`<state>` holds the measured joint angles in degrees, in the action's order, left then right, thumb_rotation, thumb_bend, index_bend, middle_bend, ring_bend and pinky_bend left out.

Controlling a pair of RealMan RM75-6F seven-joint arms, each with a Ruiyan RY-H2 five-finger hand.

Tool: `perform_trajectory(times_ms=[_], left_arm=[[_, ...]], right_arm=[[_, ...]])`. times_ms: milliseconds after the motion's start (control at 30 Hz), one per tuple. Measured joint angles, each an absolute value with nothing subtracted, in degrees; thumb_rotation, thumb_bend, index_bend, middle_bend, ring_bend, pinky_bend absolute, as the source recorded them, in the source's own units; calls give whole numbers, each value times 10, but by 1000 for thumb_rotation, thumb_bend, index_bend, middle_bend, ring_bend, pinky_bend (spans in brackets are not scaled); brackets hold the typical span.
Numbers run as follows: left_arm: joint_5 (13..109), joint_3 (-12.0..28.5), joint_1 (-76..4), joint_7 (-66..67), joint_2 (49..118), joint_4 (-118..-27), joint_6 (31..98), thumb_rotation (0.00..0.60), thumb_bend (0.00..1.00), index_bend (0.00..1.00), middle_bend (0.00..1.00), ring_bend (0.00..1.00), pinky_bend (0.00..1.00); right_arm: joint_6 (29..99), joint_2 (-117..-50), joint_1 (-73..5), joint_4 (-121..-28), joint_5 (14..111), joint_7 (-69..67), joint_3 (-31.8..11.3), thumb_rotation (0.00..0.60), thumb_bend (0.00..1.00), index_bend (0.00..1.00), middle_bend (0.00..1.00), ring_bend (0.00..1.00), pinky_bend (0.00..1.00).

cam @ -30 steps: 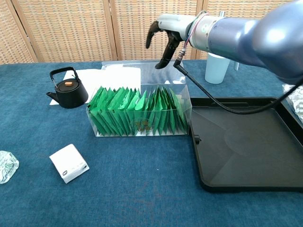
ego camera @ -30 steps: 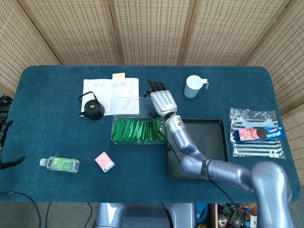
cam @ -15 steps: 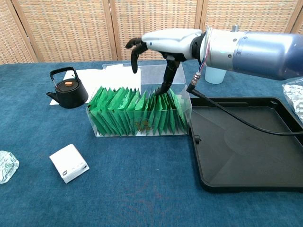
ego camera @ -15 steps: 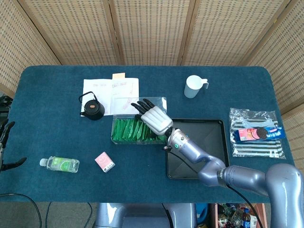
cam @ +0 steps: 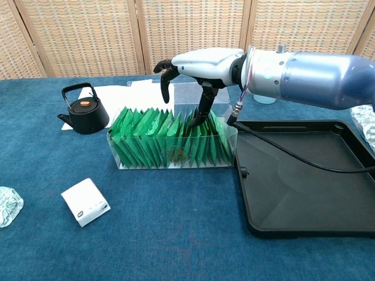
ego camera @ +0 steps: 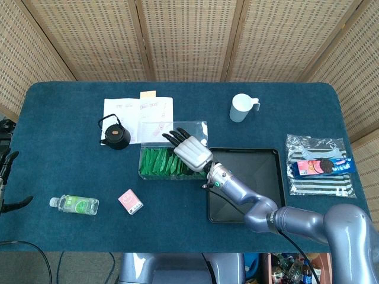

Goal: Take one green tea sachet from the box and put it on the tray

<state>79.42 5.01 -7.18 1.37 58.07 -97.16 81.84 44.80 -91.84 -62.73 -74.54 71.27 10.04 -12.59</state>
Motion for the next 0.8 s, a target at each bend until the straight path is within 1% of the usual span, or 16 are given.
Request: perform_trajectory(times_ms=[433, 800], left_arm=[[790, 51, -72, 11, 580, -970, 816, 600, 59, 0, 0, 0, 0], [789, 52, -74, 12, 581, -970, 812, 600, 59, 0, 0, 0, 0]], right_arm=[[431, -951, -639, -711, 684, 129, -132, 600, 326, 413, 115, 15, 0], [426, -946, -639, -712, 688, 127, -131, 600, 326, 413, 121, 15, 0]])
